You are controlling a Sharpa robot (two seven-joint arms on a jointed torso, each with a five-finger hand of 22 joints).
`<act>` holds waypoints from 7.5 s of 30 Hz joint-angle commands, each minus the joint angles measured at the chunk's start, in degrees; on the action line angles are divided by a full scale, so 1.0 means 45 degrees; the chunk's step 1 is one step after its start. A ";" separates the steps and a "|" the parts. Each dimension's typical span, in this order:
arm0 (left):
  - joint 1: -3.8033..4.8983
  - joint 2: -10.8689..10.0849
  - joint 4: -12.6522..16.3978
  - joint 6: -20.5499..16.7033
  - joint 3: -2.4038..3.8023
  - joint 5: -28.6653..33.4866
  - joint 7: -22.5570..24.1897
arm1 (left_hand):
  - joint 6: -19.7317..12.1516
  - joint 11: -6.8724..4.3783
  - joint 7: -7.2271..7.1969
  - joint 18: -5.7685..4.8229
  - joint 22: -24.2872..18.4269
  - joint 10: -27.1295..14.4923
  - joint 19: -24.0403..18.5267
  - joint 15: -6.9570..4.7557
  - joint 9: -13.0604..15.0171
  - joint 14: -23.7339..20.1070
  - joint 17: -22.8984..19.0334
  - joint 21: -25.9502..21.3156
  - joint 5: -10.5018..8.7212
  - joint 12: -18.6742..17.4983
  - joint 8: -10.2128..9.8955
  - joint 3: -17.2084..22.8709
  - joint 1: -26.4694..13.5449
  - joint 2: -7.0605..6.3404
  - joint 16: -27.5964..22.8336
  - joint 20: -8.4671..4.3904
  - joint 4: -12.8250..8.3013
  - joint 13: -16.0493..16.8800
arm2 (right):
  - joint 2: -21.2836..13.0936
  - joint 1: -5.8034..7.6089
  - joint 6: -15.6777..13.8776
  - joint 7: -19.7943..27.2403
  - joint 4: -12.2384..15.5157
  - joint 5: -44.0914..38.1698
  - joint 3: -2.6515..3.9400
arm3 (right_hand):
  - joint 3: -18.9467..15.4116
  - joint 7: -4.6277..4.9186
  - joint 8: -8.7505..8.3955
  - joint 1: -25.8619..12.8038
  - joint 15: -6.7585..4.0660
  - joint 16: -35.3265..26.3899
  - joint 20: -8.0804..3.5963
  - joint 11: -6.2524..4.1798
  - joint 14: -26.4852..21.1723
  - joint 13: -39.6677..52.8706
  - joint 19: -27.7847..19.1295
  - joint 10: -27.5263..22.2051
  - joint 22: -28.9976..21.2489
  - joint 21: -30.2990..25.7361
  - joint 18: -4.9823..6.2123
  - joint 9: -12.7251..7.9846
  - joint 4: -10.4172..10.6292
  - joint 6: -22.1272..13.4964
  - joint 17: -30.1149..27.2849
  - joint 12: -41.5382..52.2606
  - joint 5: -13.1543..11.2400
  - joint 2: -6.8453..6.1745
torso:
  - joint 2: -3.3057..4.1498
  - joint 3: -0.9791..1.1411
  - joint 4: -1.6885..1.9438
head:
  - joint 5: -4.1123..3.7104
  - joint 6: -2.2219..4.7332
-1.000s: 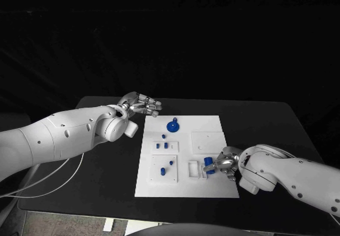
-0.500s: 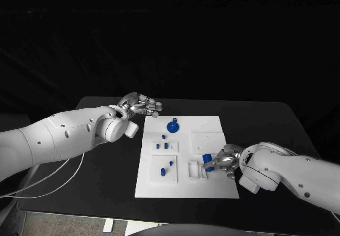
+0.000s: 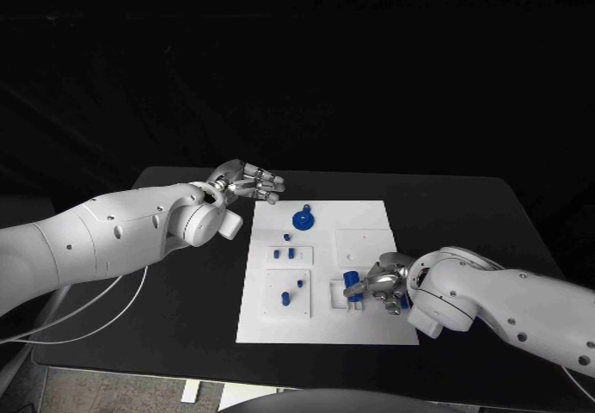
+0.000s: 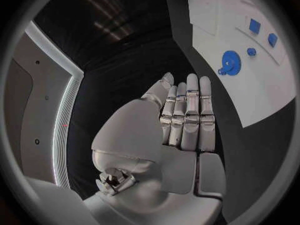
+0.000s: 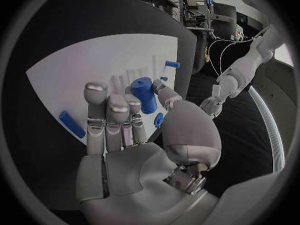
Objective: Assemble the parts on the task board
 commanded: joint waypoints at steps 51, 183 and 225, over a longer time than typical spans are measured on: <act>0.0009 -0.0027 0.0053 0.0243 0.0009 0.0072 0.0036 | -0.0089 0.0012 -0.0024 0.0003 -0.0089 -0.0106 0.0134 0.0076 -0.0003 0.0010 0.0020 -0.0015 -0.0007 -0.0038 -0.0036 0.0047 -0.0072 -0.0081 0.0015 0.0001 0.0184 -0.0014 | 0.0575 -0.0005 0.0396 0.0039 -0.0454 -0.0772 -0.0512 | -0.2337 0.0087 0.0057 0.0941 -0.0085 -0.0311 -0.0098 -0.0010 -0.0002 -0.0095 0.0637 -0.0177 0.0361 -0.0187 -0.0095 -0.0081 0.3446 -0.0216 0.0108 -0.0339 -0.1253 -0.1435 | -0.0001 0.0003 -0.0006 | 0.0197 -0.0128; 0.0007 -0.0150 0.0073 0.0416 -0.0010 0.0072 -0.0079 | -0.0132 0.0020 -0.0032 -0.0007 -0.0508 -0.0147 0.0197 0.0095 -0.0002 -0.0009 0.0047 -0.0018 -0.0010 -0.0038 -0.0036 0.0135 -0.0087 -0.0137 0.0026 0.0021 0.0541 -0.0013 | -0.1932 -0.0638 0.0895 0.0853 0.0627 -0.2613 0.1482 | 0.1775 -0.0247 0.0045 0.1097 -0.0037 -0.0073 -0.0053 -0.0236 0.0095 0.0339 0.0656 0.0577 0.0917 0.0542 -0.0454 -0.1075 -0.2034 0.1458 0.0220 0.0069 -0.1230 0.1200 | -0.0003 -0.0024 -0.0005 | -0.0480 0.0016; 0.0008 -0.0168 0.0098 0.0496 -0.0010 0.0071 -0.0121 | -0.0140 0.0021 -0.0036 -0.0013 -0.0666 -0.0150 0.0224 0.0099 -0.0002 -0.0012 0.0057 -0.0014 -0.0021 -0.0038 -0.0036 0.0165 -0.0077 -0.0182 0.0033 0.0026 0.0675 -0.0013 | -0.0213 -0.0655 0.1783 0.0453 -0.0236 -0.2164 0.0459 | 0.1691 -0.0215 0.0046 0.0961 -0.0006 -0.0096 0.0001 -0.0216 0.0074 0.0342 0.0638 0.0483 0.0891 0.0386 -0.0404 -0.1060 -0.2210 0.1398 0.0074 0.0094 -0.1025 0.1380 | 0.0001 -0.0010 0.0004 | -0.0411 -0.0102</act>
